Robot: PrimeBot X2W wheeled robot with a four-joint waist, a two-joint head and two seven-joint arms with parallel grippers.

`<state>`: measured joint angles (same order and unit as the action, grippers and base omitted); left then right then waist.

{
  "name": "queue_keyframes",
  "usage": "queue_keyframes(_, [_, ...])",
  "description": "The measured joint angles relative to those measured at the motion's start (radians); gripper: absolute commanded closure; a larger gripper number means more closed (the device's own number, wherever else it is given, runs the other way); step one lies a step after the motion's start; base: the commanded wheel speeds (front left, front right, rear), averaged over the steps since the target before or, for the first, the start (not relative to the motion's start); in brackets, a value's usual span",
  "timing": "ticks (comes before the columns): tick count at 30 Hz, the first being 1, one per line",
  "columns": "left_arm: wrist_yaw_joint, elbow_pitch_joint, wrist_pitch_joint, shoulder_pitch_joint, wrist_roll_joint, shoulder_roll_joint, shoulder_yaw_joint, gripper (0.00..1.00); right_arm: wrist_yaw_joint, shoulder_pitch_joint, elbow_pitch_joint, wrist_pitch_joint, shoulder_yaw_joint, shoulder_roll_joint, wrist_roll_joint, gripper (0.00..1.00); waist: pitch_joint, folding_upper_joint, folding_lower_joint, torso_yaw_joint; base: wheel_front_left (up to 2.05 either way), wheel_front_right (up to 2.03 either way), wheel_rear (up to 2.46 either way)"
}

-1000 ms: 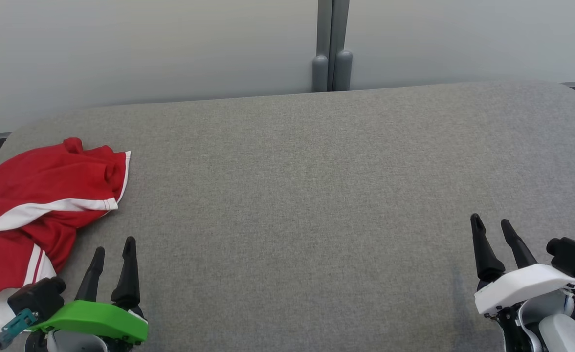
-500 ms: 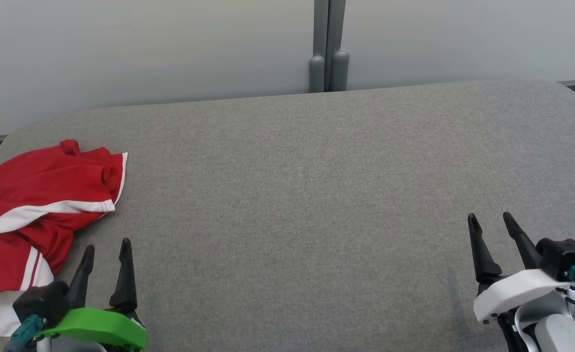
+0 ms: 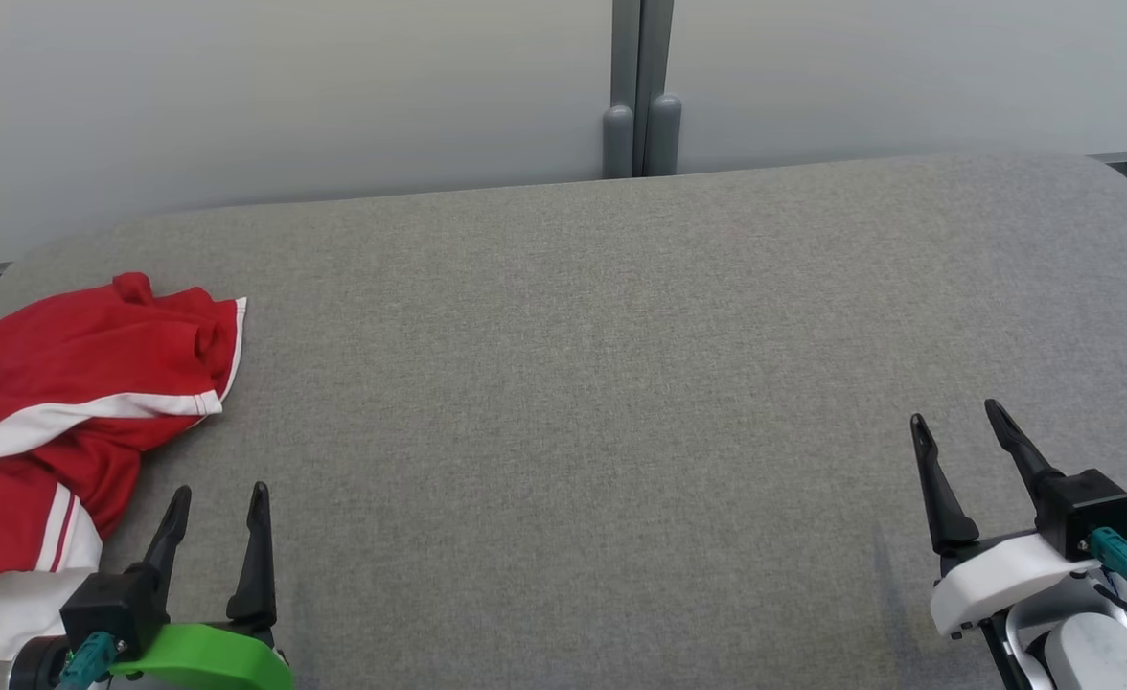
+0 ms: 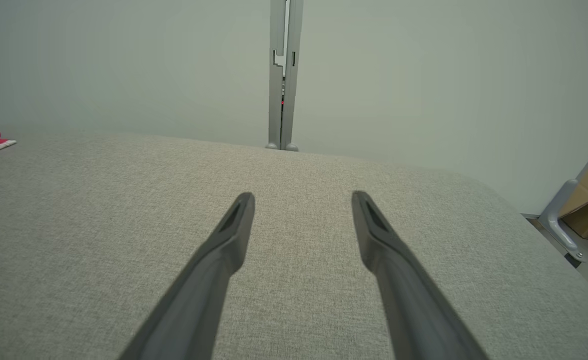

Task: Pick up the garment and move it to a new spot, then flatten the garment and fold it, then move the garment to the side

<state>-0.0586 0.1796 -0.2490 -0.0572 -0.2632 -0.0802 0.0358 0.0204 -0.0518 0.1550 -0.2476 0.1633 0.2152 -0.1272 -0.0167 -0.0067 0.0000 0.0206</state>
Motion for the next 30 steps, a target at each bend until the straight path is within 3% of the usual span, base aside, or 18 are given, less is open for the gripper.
queue_keyframes(15, [-0.017, 0.004, 0.0, -0.002, 0.023, 0.007, -0.023, 0.0, -0.001, 0.0, 0.001, -0.002, -0.02, -0.002, 0.012, 0.0, 0.003, 0.0, 0.0, -0.008, 0.0, 0.0, 0.0])
queue_keyframes(22, [-0.022, 0.006, 0.0, -0.001, 0.026, 0.027, -0.009, 0.0, -0.003, -0.027, 0.0, -0.002, -0.044, 0.004, 0.013, 0.0, 0.004, 0.0, 0.0, -0.046, 0.0, 0.0, 0.0])
queue_keyframes(30, [-0.001, -0.001, -0.003, -0.048, 0.025, 0.031, -0.099, 0.0, -0.076, 0.002, 0.014, -0.003, 0.037, 0.006, 0.041, 0.0, 0.013, 0.0, 0.0, -0.133, 0.0, 0.0, 0.0])
